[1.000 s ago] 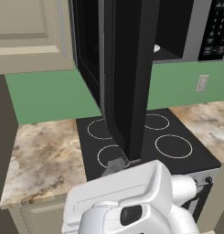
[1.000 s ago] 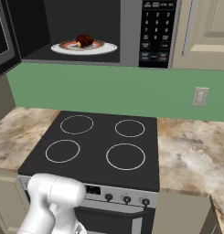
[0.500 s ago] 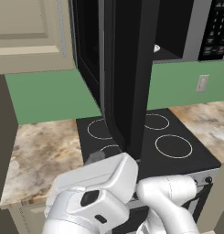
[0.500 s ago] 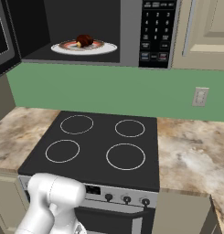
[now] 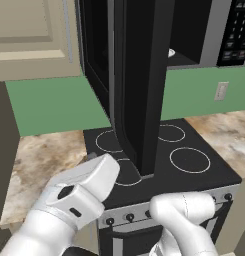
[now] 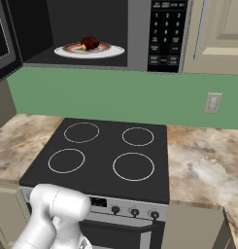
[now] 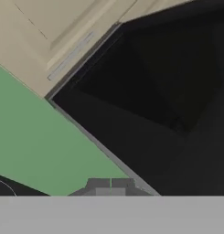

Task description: Transport the steak from the fridge to the microwave and turn on the microwave.

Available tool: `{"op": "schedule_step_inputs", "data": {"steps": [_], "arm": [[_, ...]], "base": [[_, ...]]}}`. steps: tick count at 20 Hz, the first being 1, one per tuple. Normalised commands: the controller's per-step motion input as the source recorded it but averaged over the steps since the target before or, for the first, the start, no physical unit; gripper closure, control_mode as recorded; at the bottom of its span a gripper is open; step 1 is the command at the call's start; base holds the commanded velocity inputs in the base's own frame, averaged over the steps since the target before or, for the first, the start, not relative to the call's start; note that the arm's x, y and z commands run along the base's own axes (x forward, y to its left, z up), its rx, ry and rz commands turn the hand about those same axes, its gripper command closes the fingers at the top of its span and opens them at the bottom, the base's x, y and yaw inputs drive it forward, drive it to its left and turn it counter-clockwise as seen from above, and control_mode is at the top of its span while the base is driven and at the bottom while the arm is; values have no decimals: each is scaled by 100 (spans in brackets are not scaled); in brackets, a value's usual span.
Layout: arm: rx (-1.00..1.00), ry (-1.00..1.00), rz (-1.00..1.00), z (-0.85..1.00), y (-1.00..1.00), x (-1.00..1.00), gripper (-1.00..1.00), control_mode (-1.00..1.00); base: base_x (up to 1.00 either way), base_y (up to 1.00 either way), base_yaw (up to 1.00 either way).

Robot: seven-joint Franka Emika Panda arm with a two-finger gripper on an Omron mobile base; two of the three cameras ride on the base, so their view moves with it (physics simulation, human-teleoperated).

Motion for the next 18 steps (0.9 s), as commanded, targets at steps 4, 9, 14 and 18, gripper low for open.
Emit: {"op": "schedule_step_inputs", "data": {"steps": [4,9,14,18], "arm": [[-4,0,-10,-14,29,44,100,-100],[-4,0,-10,-11,30,44,100,-100],[-2,0,-10,-3,19,34,100,-100],[0,0,-8,0,2,24,100,-100]], "base": [[0,0,0],[0,0,0],[0,0,0],[0,0,0]]}}
